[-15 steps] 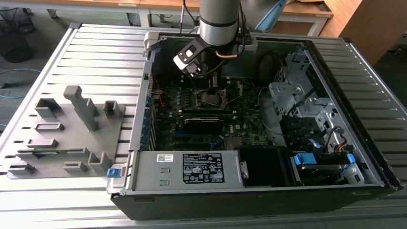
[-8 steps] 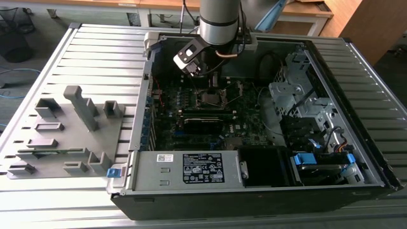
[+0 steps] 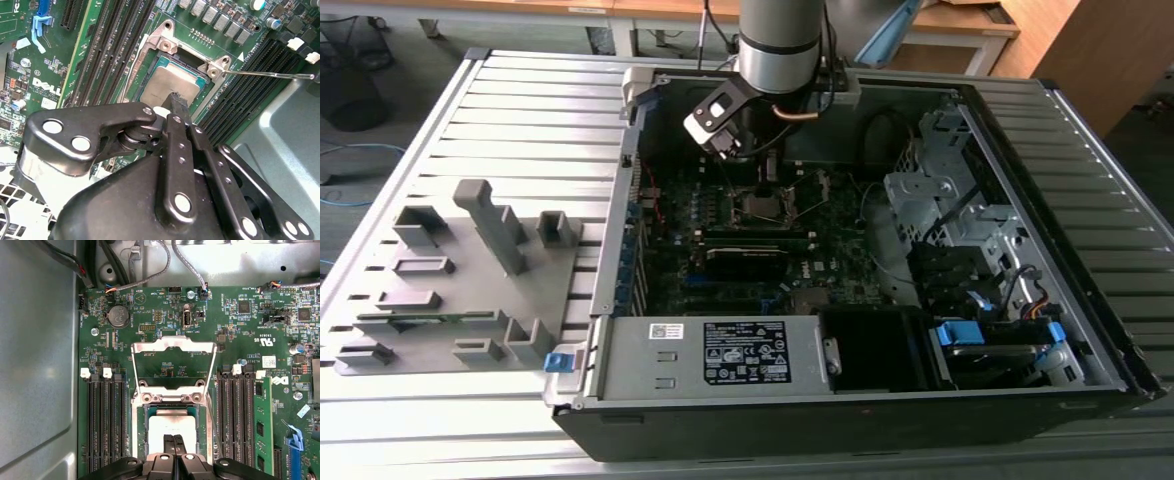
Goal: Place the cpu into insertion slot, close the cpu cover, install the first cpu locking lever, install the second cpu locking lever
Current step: 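Close the cpu cover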
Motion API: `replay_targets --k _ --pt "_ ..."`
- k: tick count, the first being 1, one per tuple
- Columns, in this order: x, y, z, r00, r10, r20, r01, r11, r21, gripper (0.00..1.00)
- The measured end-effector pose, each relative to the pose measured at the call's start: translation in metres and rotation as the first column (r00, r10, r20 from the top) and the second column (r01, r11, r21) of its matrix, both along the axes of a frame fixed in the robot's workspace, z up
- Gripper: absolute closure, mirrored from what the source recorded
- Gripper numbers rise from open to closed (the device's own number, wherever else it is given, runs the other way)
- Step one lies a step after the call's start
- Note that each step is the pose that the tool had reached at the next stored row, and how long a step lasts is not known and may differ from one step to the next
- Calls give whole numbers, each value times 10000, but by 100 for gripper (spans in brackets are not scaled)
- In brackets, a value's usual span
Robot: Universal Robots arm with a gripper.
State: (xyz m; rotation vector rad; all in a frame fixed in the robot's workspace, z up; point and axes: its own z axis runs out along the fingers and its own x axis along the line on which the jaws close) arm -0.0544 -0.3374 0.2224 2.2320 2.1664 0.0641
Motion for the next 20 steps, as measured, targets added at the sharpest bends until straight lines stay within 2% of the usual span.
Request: replay_targets --k 9,20 --pt "0 0 40 10000 0 -1 0 10000 -2 89" --pt "0 0 213 10000 0 0 0 10000 -1 89"
